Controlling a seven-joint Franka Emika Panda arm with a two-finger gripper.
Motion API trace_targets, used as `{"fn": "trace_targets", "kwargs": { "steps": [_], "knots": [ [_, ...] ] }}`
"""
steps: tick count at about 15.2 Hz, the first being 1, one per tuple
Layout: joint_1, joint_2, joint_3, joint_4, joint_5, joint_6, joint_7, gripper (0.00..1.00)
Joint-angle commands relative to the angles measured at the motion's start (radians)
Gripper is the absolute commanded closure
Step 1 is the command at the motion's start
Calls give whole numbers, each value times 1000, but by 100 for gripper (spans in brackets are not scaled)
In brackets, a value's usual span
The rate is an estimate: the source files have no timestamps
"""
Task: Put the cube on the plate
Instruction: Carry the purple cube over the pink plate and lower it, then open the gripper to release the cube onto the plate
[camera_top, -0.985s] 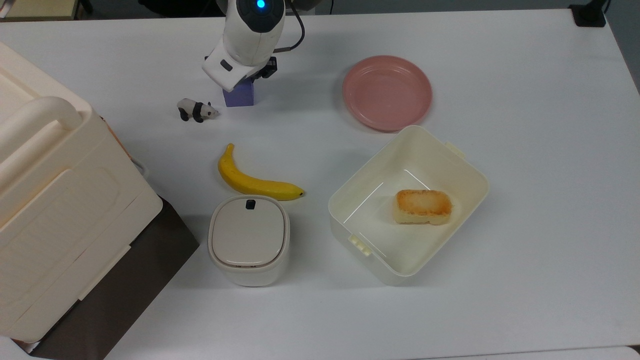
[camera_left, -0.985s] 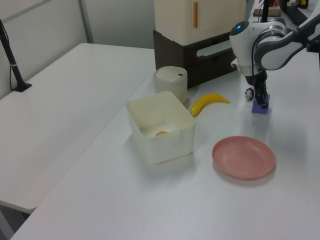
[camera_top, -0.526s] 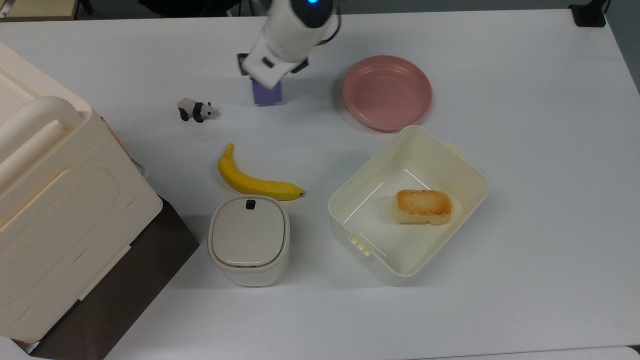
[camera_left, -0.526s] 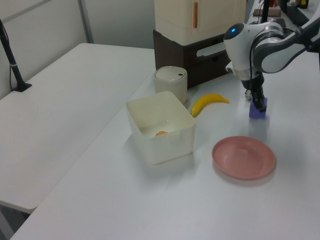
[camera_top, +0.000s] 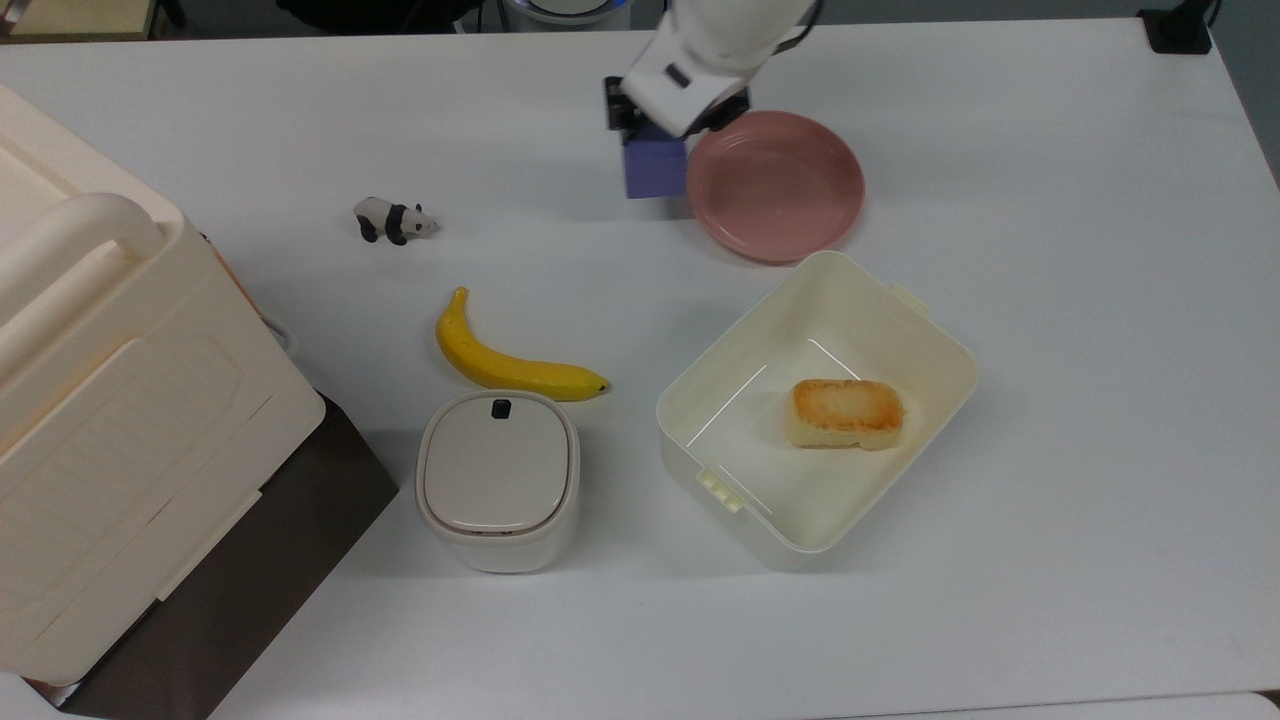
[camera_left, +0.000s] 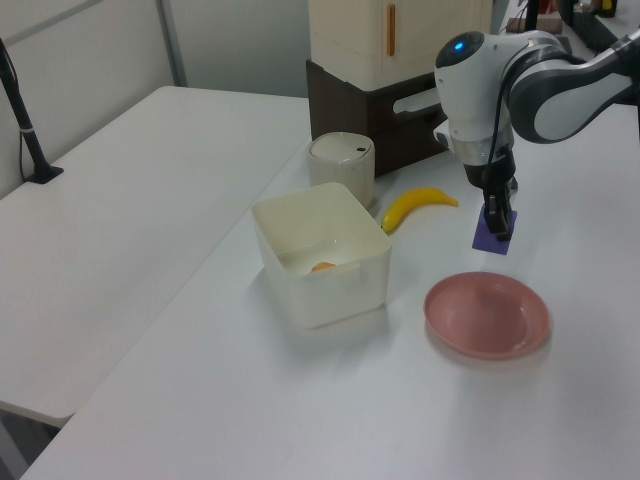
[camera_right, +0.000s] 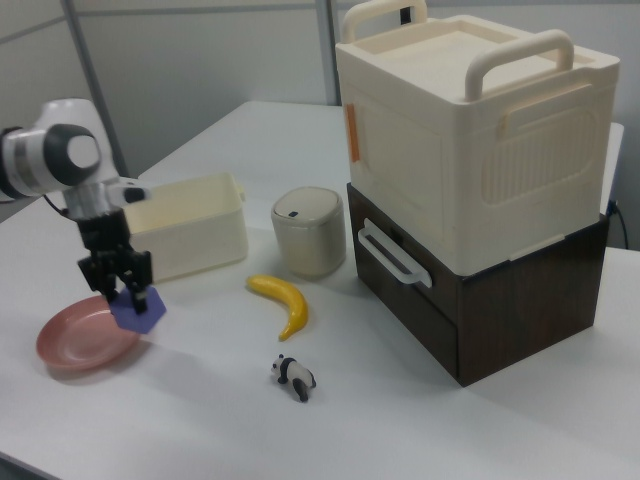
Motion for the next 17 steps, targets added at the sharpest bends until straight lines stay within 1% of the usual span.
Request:
{"fn": "trace_targets", "kwargs": {
  "steps": [1, 3, 4, 5, 6, 7, 8, 10, 11, 14, 17],
  "knots": [
    [3, -2, 91, 23, 18, -26, 120, 77],
    [4, 16, 125, 23, 18, -29, 169, 77],
    [4, 21, 148, 22, 18, -29, 173, 76],
    [3, 30, 162, 20, 18, -29, 174, 74],
    [3, 41, 164, 22, 18, -29, 177, 61],
    [3, 42, 164, 23, 18, -31, 180, 29],
    [3, 42, 164, 23, 18, -32, 198, 0],
    [3, 41, 164, 35, 16, -31, 261, 0],
    [3, 42, 164, 43, 16, -31, 269, 0],
    [1, 39, 164, 49, 15, -32, 269, 0],
    [-11, 33, 162, 78, 15, -57, 259, 0]
  ]
}}
